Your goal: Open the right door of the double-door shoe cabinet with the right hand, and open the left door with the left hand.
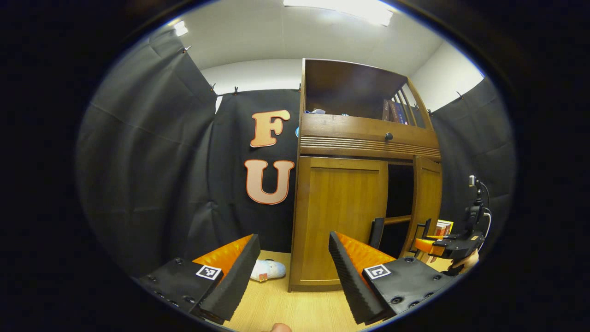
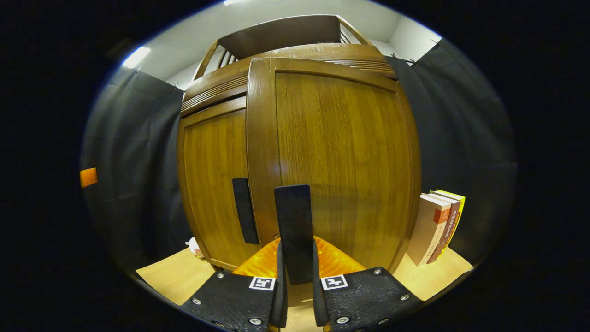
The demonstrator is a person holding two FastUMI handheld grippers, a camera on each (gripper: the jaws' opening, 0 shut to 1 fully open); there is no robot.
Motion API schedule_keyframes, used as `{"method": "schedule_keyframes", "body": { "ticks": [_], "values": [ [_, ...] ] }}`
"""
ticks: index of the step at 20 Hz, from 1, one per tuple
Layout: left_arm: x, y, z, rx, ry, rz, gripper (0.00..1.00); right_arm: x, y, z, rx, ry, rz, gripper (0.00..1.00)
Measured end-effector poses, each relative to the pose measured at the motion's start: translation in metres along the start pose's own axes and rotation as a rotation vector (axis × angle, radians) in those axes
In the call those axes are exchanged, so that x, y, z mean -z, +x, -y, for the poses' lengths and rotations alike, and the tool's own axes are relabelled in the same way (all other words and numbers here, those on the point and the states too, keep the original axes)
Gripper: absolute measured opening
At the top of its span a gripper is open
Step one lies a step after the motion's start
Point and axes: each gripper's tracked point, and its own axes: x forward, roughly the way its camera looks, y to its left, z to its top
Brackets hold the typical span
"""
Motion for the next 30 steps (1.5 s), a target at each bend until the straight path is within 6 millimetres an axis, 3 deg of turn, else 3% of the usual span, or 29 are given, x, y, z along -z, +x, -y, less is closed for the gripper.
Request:
{"method": "schedule_keyframes", "body": {
  "ticks": [6, 10, 11, 15, 16, 17, 19, 30],
  "values": [
    [-0.005, -0.009, 0.017, 0.009, 0.027, 0.009, 0.93, 0.000, -0.039, 0.023, 0.011, -0.008, 0.005, 0.22],
    [-0.010, -0.014, 0.043, 0.047, 0.034, 0.016, 0.96, -0.006, -0.070, 0.050, 0.051, -0.020, 0.015, 0.22],
    [-0.011, -0.016, 0.050, 0.061, 0.036, 0.017, 0.96, -0.006, -0.080, 0.059, 0.066, -0.022, 0.016, 0.27],
    [-0.013, -0.019, 0.076, 0.105, 0.043, 0.024, 0.93, -0.010, -0.109, 0.093, 0.160, -0.068, 0.025, 0.11],
    [-0.012, -0.020, 0.083, 0.117, 0.043, 0.023, 0.93, -0.011, -0.115, 0.101, 0.183, -0.081, 0.028, 0.15],
    [-0.011, -0.019, 0.089, 0.127, 0.044, 0.019, 0.93, -0.011, -0.117, 0.106, 0.202, -0.093, 0.028, 0.06],
    [-0.008, -0.019, 0.099, 0.139, 0.046, 0.008, 0.93, -0.012, -0.122, 0.115, 0.224, -0.102, 0.030, 0.02],
    [0.001, -0.012, 0.131, 0.150, 0.071, -0.016, 0.96, -0.015, -0.142, 0.156, 0.221, -0.072, 0.038, 0.00]
  ]
}}
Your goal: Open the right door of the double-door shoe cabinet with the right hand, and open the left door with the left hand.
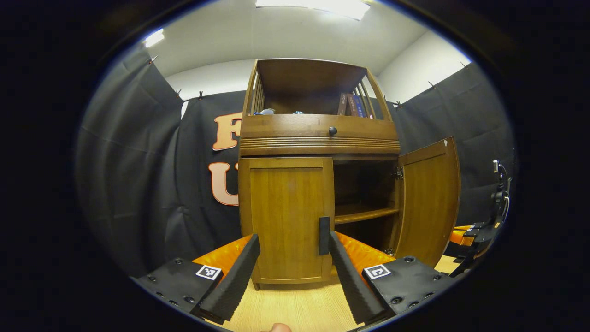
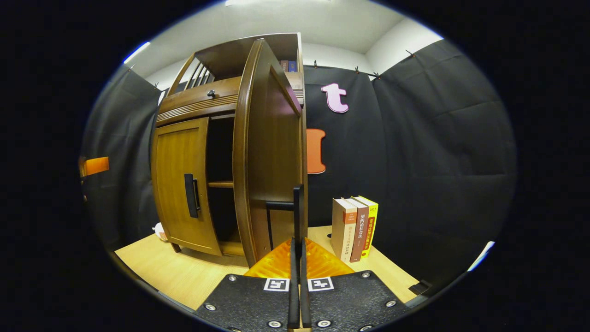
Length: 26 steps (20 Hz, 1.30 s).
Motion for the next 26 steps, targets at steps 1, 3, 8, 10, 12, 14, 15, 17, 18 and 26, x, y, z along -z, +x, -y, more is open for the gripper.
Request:
{"method": "schedule_keyframes", "body": {
  "ticks": [1, 3, 8, 10, 12, 14, 15, 17, 18, 26],
  "values": [
    [0.001, 0.002, 0.004, 0.003, 0.005, -0.003, 0.96, 0.000, 0.000, 0.004, -0.005, 0.000, 0.005, 0.00],
    [0.004, 0.004, 0.008, 0.001, 0.015, -0.009, 0.93, -0.002, -0.001, 0.011, -0.014, 0.000, 0.008, 0.01],
    [0.004, 0.014, 0.017, -0.017, 0.004, -0.007, 0.94, -0.002, 0.001, 0.034, -0.038, 0.011, 0.008, 0.00],
    [0.003, 0.018, 0.021, -0.027, 0.010, -0.004, 0.93, -0.002, 0.003, 0.046, -0.038, 0.023, 0.011, 0.00],
    [0.007, 0.023, 0.027, -0.029, 0.002, -0.015, 0.94, -0.001, 0.005, 0.058, -0.040, 0.034, 0.009, 0.00],
    [0.015, 0.024, 0.033, -0.023, -0.004, -0.019, 0.93, -0.001, 0.007, 0.066, -0.048, 0.035, 0.010, 0.00],
    [0.017, 0.024, 0.035, -0.021, -0.005, -0.021, 0.93, -0.002, 0.006, 0.069, -0.052, 0.039, 0.011, 0.00],
    [0.022, 0.026, 0.038, -0.021, -0.005, -0.022, 0.93, 0.000, 0.008, 0.072, -0.062, 0.045, 0.015, 0.00],
    [0.025, 0.027, 0.039, -0.023, -0.003, -0.024, 0.94, 0.000, 0.007, 0.074, -0.062, 0.042, 0.017, 0.00],
    [0.037, 0.050, 0.052, -0.012, -0.002, -0.037, 0.94, 0.004, -0.002, 0.084, -0.043, 0.055, 0.023, 0.00]
  ]
}}
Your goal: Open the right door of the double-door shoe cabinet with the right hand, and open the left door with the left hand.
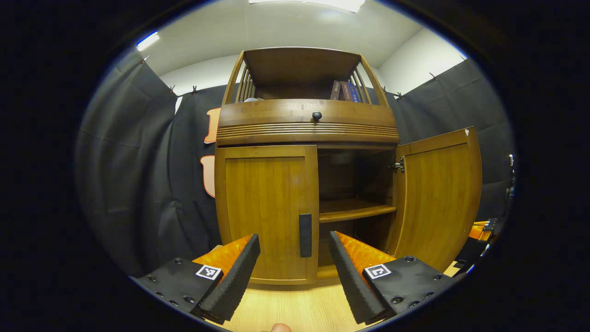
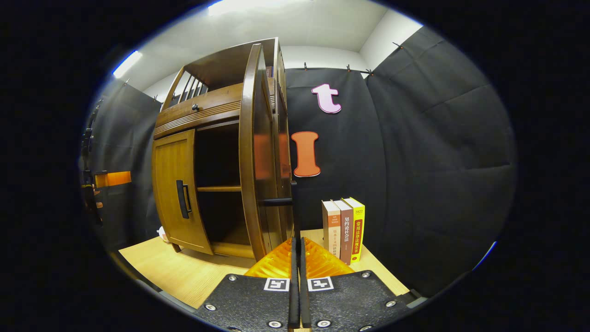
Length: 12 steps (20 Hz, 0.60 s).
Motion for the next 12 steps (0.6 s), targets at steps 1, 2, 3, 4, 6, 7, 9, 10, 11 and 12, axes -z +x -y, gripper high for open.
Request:
{"method": "schedule_keyframes", "body": {
  "ticks": [1, 2, 3, 4, 6, 7, 9, 10, 11, 12],
  "values": [
    [0.003, 0.004, 0.002, 0.005, -0.001, -0.003, 0.93, 0.000, -0.005, 0.004, 0.015, 0.000, -0.002, 0.00],
    [0.005, 0.010, 0.003, 0.008, -0.003, -0.006, 0.93, -0.003, -0.009, 0.009, 0.036, -0.009, 0.008, 0.05],
    [0.008, 0.015, 0.005, 0.012, -0.007, -0.010, 0.94, -0.007, -0.013, 0.016, 0.060, -0.025, 0.026, 0.00],
    [0.011, 0.021, 0.007, 0.016, -0.010, -0.013, 0.94, -0.011, -0.020, 0.023, 0.087, -0.045, 0.036, 0.06],
    [0.019, 0.033, 0.009, 0.023, -0.025, -0.023, 0.94, -0.013, -0.023, 0.030, 0.117, -0.075, 0.046, 0.03],
    [0.023, 0.040, 0.012, 0.031, -0.030, -0.030, 0.93, -0.016, -0.026, 0.033, 0.130, -0.077, 0.050, 0.04],
    [0.032, 0.054, 0.013, 0.033, -0.026, -0.039, 0.93, -0.017, -0.030, 0.043, 0.164, -0.071, 0.053, 0.22],
    [0.037, 0.061, 0.015, 0.038, -0.018, -0.040, 0.93, -0.018, -0.030, 0.046, 0.172, -0.065, 0.053, 0.26],
    [0.040, 0.068, 0.017, 0.042, -0.010, -0.041, 0.93, -0.016, -0.030, 0.048, 0.177, -0.059, 0.050, 0.27],
    [0.044, 0.077, 0.019, 0.039, -0.002, -0.049, 0.93, -0.014, -0.031, 0.050, 0.184, -0.053, 0.045, 0.31]
  ]
}}
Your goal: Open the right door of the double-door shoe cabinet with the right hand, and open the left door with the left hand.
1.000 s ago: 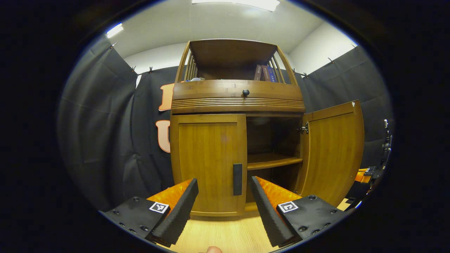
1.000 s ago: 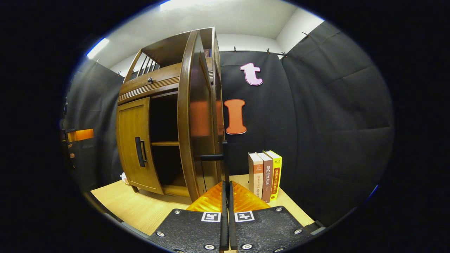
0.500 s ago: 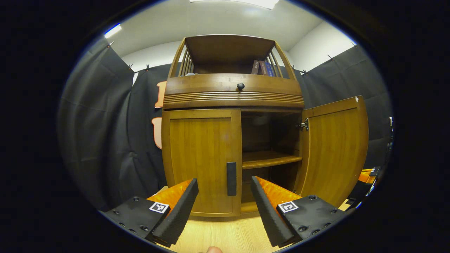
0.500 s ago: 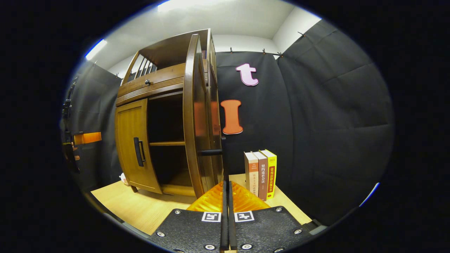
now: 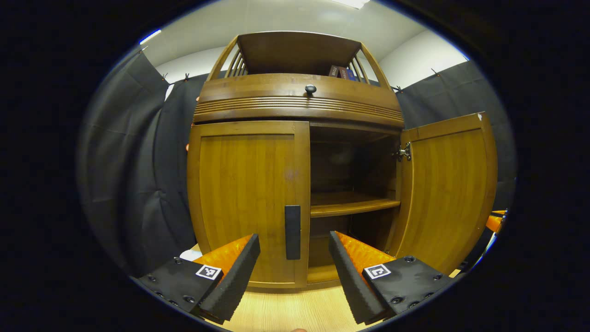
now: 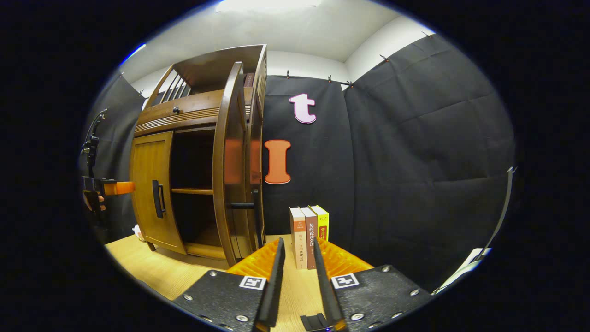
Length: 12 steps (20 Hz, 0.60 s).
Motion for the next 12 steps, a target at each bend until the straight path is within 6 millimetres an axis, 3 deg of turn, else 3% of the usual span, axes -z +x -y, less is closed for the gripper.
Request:
{"method": "schedule_keyframes", "body": {
  "ticks": [5, 6, 7, 8, 12],
  "values": [
    [0.020, 0.046, 0.007, -0.007, 0.004, -0.037, 0.93, 0.003, 0.006, 0.008, 0.030, 0.018, -0.015, 0.92],
    [0.025, 0.055, 0.006, -0.010, 0.005, -0.045, 0.94, 0.002, 0.006, 0.010, 0.039, 0.022, -0.011, 0.94],
    [0.029, 0.062, 0.007, -0.012, 0.000, -0.051, 0.94, 0.000, 0.007, 0.012, 0.048, 0.025, -0.007, 0.86],
    [0.033, 0.071, 0.007, -0.011, -0.010, -0.054, 0.94, -0.001, 0.008, 0.014, 0.057, 0.025, -0.005, 0.92],
    [0.046, 0.107, -0.003, -0.031, -0.027, -0.060, 0.94, -0.004, 0.009, 0.018, 0.080, 0.003, 0.008, 0.92]
  ]
}}
